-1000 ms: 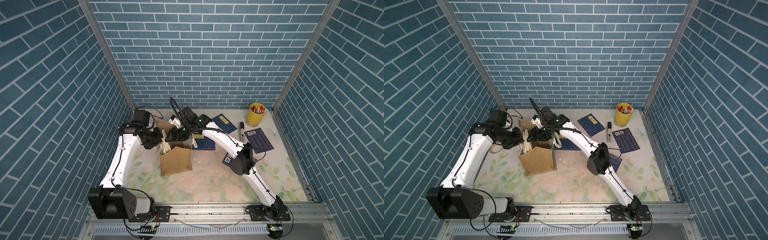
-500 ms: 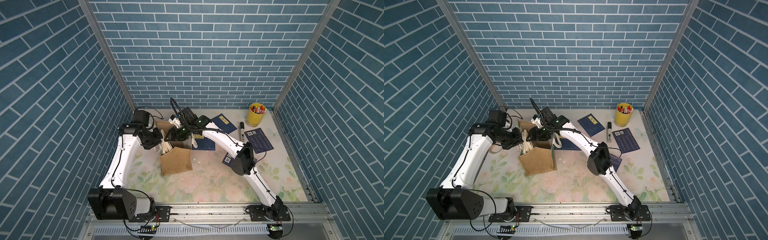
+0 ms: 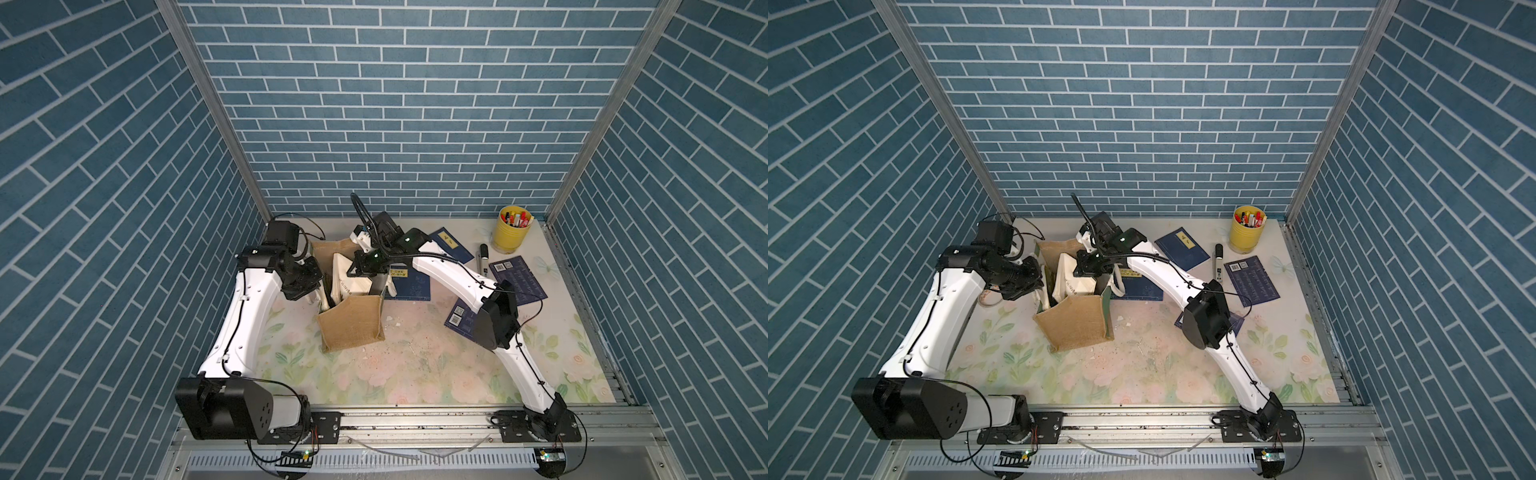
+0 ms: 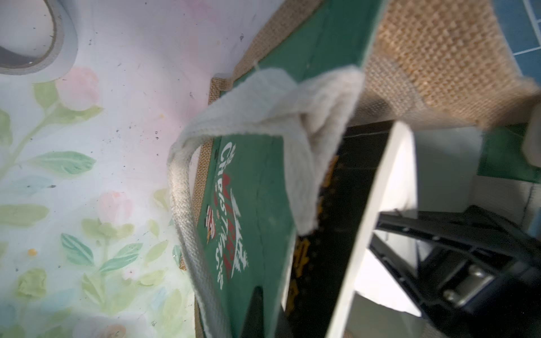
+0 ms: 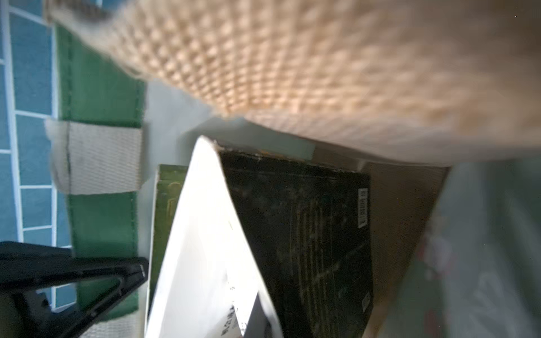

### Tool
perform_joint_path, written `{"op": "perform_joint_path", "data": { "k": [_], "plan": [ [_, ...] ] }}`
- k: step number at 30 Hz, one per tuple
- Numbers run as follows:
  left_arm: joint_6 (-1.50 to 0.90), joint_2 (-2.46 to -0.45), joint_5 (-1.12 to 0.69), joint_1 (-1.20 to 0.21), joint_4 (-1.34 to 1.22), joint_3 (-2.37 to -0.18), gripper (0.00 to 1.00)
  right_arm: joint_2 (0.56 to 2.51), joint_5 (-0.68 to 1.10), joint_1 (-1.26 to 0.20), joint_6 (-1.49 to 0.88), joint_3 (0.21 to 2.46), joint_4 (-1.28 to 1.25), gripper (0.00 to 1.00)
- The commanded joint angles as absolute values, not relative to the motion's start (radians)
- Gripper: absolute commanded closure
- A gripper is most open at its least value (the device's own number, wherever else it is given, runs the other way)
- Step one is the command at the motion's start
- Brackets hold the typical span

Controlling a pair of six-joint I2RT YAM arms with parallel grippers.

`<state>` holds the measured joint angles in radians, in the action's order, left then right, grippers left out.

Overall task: Take out the books from the canvas bag
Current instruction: Pick up the book from the canvas bag.

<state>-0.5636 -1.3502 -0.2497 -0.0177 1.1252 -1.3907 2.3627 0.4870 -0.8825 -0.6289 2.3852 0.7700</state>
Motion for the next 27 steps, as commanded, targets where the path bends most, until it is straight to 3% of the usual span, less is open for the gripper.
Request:
{"op": "perform_joint_path", "data": {
  "k": [1,5,11,27],
  "plan": [
    [-0.548,-1.35,-0.2,-0.009,1.211,-1.391,1.0,2.34,0.405,-0.854,-0.65,2.371,0.836,0.97],
    [-0.55,-1.35,-0.202,-0.009,1.206,-1.387,1.0,2.338,0.419,-0.857,-0.65,2.389,0.849,0.95],
    [-0.549,-1.357,-0.201,-0.008,1.203,-1.401,1.0,2.316,0.416,-0.855,-0.692,2.389,0.847,0.68],
    [-0.545,-1.368,-0.198,-0.009,1.203,-1.419,1.0,2.217,0.501,-0.808,-0.794,2.272,0.79,0.38]
  ]
}}
